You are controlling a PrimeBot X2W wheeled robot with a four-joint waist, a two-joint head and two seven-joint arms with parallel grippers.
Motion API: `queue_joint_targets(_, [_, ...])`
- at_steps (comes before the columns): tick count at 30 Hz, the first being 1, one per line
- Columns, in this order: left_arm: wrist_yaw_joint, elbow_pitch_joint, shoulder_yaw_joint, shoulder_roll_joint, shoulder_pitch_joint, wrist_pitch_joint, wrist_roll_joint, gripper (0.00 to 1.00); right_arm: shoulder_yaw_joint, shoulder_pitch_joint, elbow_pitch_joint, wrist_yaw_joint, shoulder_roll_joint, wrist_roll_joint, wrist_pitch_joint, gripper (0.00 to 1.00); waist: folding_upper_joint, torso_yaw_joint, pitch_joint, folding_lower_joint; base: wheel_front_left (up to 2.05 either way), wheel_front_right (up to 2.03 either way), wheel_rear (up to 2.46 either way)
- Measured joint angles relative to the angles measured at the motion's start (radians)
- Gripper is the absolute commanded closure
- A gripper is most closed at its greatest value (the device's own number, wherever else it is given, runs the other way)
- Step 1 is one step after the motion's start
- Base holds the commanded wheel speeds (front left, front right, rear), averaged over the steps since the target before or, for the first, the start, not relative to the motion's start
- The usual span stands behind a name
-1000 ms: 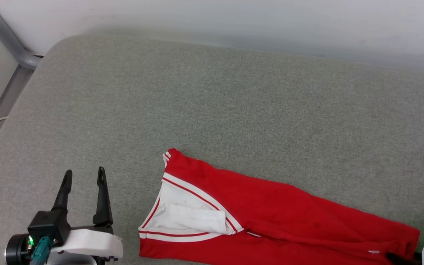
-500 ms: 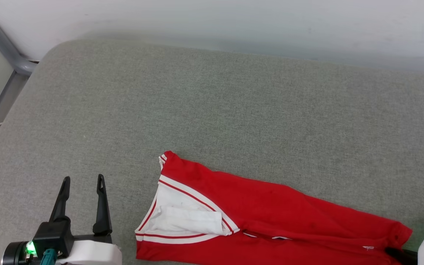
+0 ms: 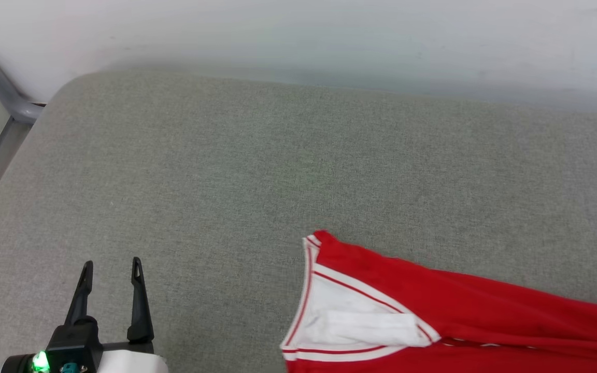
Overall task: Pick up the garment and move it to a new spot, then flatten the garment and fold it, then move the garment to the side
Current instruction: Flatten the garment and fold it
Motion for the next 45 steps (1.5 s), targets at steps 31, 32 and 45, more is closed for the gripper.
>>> queue_joint_targets(31, [-0.046, 0.023, 0.014, -0.043, 0.026, 0.000, 0.040, 0.00, 0.134, -0.001, -0.595, -0.001, 0.102, -0.068, 0.178, 1.00, 0.0000, 0.012, -0.031, 0.0000, 0.00, 0.00, 0.00])
queue_joint_targets(32, [-0.046, 0.025, 0.014, -0.044, 0.021, 0.000, 0.041, 0.00, 0.169, -0.028, -0.602, -0.001, 0.105, -0.073, 0.182, 1.00, 0.0000, 0.016, -0.027, 0.0000, 0.00, 0.00, 0.00])
queue_joint_targets(45, [-0.055, 0.037, 0.003, -0.052, -0.013, 0.000, 0.044, 0.00, 0.593, -0.388, -0.477, -0.001, 0.150, -0.108, 0.151, 1.00, 0.0000, 0.075, 0.008, 0.0000, 0.00, 0.00, 0.00])
